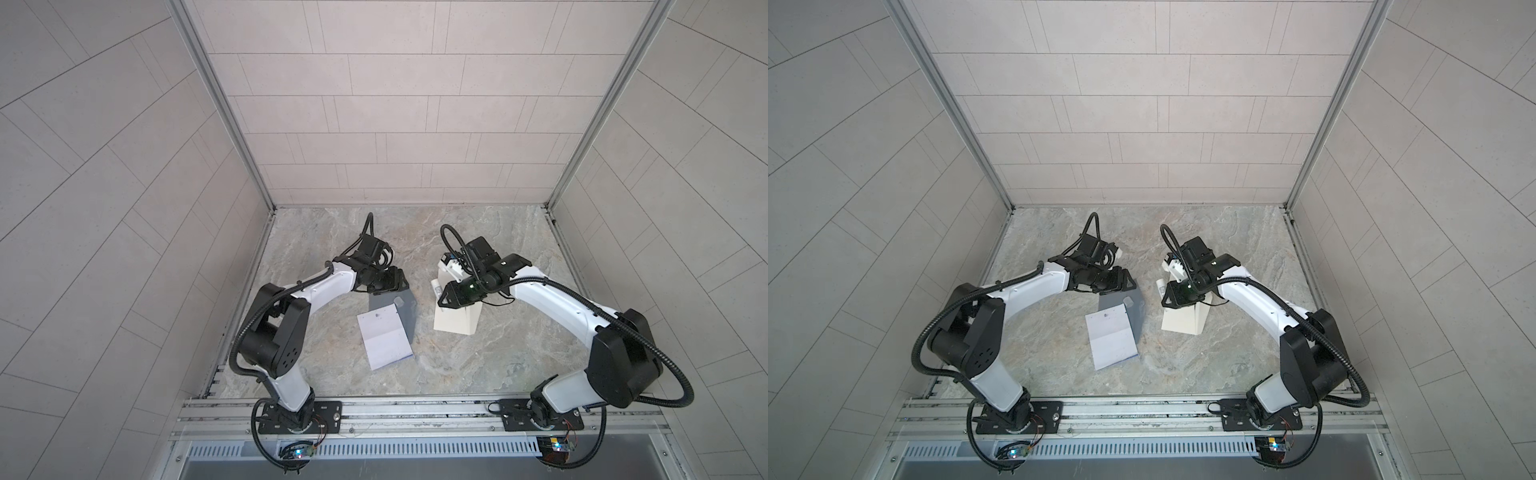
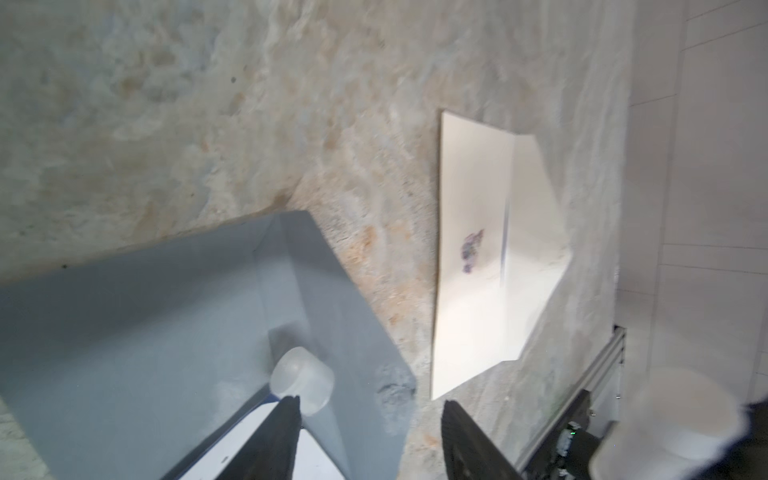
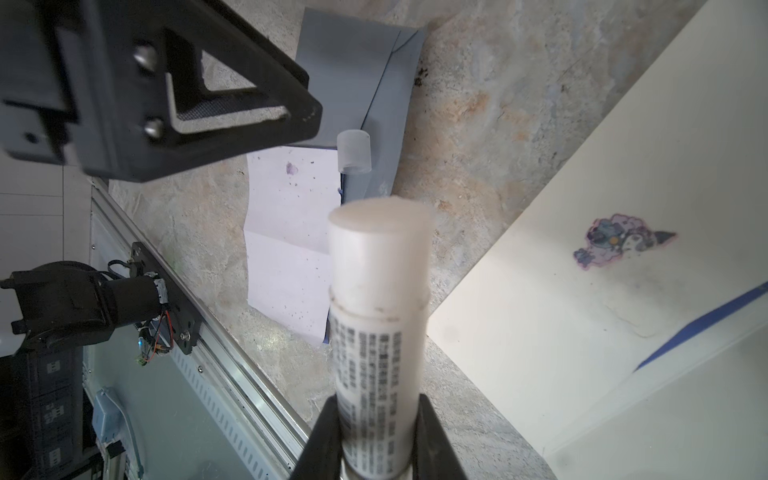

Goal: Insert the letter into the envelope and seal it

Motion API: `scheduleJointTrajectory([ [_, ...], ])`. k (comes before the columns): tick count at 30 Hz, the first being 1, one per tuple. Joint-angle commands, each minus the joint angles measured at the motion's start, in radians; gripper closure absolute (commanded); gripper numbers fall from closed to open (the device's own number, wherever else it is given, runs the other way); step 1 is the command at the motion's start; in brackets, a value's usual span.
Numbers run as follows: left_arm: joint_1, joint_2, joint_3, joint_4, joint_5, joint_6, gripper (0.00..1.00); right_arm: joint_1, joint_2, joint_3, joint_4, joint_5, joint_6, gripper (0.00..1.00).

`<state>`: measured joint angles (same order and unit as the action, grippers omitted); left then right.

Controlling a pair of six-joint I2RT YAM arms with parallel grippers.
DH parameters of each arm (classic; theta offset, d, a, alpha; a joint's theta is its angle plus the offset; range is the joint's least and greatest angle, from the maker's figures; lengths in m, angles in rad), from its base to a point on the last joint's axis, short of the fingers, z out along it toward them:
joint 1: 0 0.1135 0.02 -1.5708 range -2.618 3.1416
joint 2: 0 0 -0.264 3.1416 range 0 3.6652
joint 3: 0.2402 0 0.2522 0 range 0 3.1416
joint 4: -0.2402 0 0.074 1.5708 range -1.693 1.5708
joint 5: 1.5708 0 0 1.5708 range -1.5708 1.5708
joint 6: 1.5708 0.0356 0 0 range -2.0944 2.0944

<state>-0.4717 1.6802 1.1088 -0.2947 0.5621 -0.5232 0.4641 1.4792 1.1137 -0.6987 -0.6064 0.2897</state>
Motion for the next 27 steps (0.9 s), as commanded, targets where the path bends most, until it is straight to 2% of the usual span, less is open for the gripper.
scheduleJointTrajectory([
  [1,0.002,-0.049,0.032,0.113,0.167,-0.086,0.28,0.001,-0.030,0.031,0.030,-0.020,0.018,1.00],
  [3,0.001,-0.044,0.025,0.220,0.278,-0.163,0.21,0.004,-0.025,0.051,0.040,-0.022,0.027,1.00],
  [5,-0.002,-0.045,0.014,0.287,0.325,-0.196,0.18,0.004,-0.021,0.068,0.058,-0.033,0.038,1.00],
  [12,-0.013,-0.042,-0.006,0.389,0.367,-0.285,0.19,0.024,0.025,0.165,0.110,-0.051,0.066,1.00],
  [17,-0.015,-0.035,-0.036,0.516,0.365,-0.372,0.46,0.046,0.076,0.236,0.114,-0.059,0.069,1.00],
  [23,-0.014,-0.042,-0.040,0.518,0.354,-0.376,0.84,0.051,0.108,0.280,0.144,-0.030,0.095,1.00],
  [25,-0.012,-0.051,-0.039,0.510,0.320,-0.389,0.87,0.049,0.110,0.297,0.139,-0.005,0.098,1.00],
  [27,-0.006,-0.060,-0.025,0.487,0.278,-0.413,0.90,0.047,0.106,0.309,0.124,0.019,0.097,0.81],
])
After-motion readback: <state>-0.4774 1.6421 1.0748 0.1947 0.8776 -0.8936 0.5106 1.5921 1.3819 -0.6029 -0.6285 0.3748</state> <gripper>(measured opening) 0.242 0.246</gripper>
